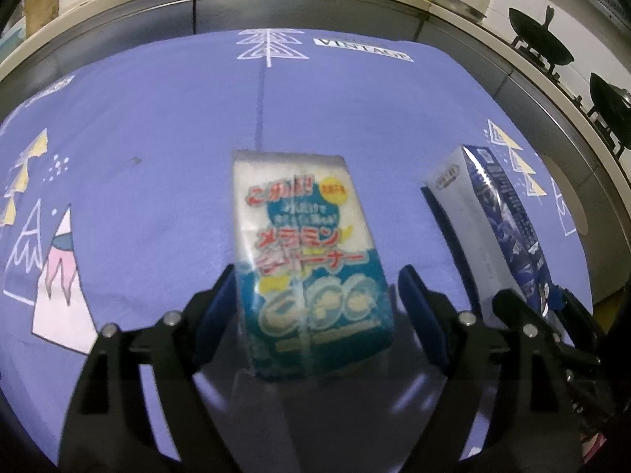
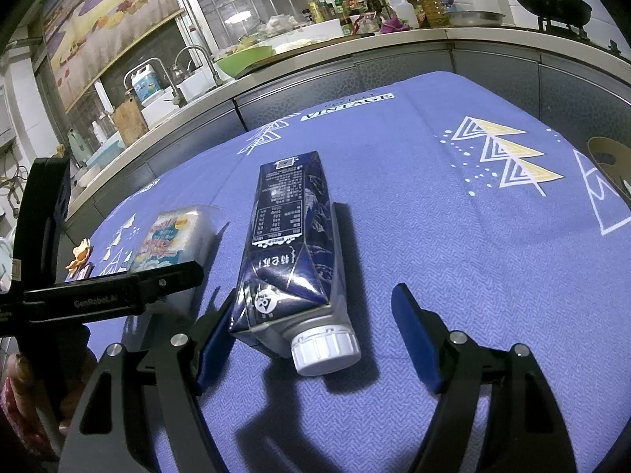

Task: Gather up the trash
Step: 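Hold the sponge box and milk carton lifted above the table with both grippers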

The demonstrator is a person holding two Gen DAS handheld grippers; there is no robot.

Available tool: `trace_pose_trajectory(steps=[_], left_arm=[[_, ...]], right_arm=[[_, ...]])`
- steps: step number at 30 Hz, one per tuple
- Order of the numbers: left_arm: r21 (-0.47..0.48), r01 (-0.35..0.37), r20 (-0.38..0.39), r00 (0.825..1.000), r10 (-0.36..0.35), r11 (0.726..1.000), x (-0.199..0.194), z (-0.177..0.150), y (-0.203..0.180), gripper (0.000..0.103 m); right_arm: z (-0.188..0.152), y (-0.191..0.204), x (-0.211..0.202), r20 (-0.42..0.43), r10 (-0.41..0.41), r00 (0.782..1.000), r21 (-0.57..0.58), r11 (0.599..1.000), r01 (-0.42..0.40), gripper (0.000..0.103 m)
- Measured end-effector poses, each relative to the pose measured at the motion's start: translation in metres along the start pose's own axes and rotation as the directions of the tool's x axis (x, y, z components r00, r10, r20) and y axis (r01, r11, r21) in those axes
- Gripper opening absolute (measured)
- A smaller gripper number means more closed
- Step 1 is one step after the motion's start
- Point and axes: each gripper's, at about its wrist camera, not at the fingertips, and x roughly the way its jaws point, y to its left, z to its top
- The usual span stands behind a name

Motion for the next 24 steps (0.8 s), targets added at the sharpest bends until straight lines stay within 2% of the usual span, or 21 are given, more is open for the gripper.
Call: trace_pose_trajectory(steps=[5,13,24], left_arm=[[0.007,0.002,-0.003,1.0,-0.002,1.0,0.0,-0.001,0.001,0.079],[-0.01,0.033,-0.007,0.999,-0.033,0.999,-0.002,-0.003,0.005,0.095],[-0.034,-0.008,-0.002,1.0,0.008,0.999,-0.004,-0.007,0.013,0.097]], right_arm=[[0.0,0.0,0.0,0.0,0.0,1.0,0.0,1.0,0.0,0.072],[0.0,0.0,0.0,0.0,-0.001,1.0,-0.001,1.0,0.001,0.072],[0.0,0.001,0.0,0.0,-0.001,1.0,-0.001,1.0,0.001,0.072]])
